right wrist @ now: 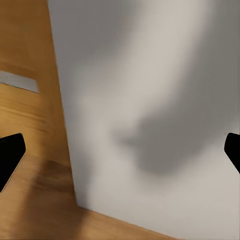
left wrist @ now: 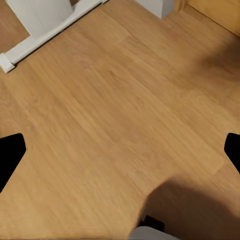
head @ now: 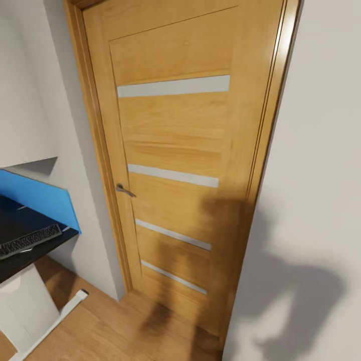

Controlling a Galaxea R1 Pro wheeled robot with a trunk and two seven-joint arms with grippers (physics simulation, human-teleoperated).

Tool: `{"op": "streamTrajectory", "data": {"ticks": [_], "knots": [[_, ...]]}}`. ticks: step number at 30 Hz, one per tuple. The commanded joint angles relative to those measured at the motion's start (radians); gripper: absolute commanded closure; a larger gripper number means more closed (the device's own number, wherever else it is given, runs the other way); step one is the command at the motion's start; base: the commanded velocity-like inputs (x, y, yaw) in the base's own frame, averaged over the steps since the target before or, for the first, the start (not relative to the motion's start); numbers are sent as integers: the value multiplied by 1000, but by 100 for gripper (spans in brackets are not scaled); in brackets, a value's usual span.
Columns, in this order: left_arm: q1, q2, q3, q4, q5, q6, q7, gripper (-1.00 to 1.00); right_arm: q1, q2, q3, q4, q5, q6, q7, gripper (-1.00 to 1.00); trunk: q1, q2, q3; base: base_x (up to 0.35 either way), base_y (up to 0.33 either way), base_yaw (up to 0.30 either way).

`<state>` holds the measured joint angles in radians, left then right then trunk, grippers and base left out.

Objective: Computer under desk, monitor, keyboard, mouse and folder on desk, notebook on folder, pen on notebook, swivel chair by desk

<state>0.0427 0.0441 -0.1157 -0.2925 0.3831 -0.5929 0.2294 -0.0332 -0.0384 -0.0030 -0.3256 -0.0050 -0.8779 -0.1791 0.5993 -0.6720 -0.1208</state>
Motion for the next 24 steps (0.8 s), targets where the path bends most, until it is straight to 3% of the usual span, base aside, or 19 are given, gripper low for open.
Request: {"op": "streamTrajectory", "data": {"ticks": [1, 24], "knots": [[0, 1, -9, -2, 3, -1, 8, -100, -1, 0, 0, 0, 0, -3, 0, -100, -4, 6, 2, 0, 0, 289], [0, 2, -9, -1, 4, 8, 7, -100, -1, -1, 1, 14, -1, -1, 0, -100, -92, 167, 74, 0, 0, 289]]}}
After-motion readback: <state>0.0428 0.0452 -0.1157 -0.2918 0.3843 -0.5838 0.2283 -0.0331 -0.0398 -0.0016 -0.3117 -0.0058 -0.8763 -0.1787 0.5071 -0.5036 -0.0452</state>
